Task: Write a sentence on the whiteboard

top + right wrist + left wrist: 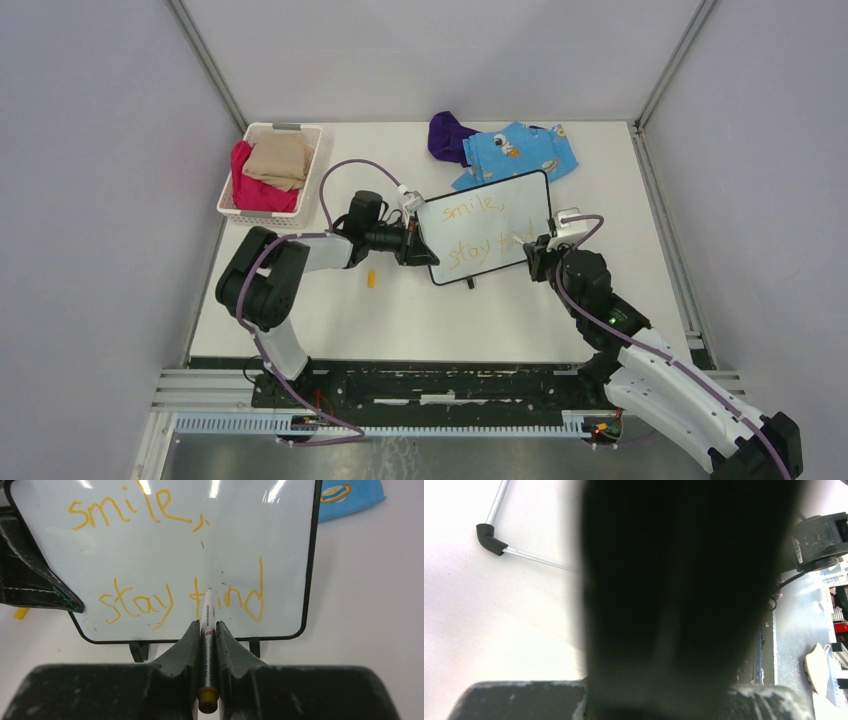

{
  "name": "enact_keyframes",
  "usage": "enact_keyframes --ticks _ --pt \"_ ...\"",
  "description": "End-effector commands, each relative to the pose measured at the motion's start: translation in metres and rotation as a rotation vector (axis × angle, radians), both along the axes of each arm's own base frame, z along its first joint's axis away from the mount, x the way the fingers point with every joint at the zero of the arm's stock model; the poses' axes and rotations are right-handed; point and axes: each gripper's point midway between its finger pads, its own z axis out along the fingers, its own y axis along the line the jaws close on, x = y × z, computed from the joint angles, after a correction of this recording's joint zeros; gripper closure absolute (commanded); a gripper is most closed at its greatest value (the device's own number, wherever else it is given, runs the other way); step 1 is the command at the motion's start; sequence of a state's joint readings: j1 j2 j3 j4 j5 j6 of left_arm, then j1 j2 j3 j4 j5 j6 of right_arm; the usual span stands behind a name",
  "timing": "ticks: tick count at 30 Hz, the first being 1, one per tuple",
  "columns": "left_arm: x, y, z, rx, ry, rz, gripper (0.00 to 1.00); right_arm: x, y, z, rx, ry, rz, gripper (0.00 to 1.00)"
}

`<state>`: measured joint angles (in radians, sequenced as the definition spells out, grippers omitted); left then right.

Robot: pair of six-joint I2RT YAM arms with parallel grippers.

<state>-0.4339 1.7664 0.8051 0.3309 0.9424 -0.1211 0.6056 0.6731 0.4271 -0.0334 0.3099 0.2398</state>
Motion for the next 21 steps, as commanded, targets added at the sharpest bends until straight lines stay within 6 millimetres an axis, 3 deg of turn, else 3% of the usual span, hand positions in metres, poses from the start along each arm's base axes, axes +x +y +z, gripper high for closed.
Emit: enact_keyframes --ticks 1,11,21 --pt "-0.012 0.014 -0.049 0.166 0.08 0.042 0.98 0.007 0.013 0.029 0.109 -0.098 0.029 1.0" --pt "-0.011 0.014 -0.049 0.169 0.077 0.043 0.98 0.019 0.012 0.034 0.127 -0.119 -0.021 1.0" --pt "-0.011 0.015 -0.051 0.174 0.077 0.044 0.98 0.023 0.007 0.021 0.087 -0.087 -0.051 1.0"
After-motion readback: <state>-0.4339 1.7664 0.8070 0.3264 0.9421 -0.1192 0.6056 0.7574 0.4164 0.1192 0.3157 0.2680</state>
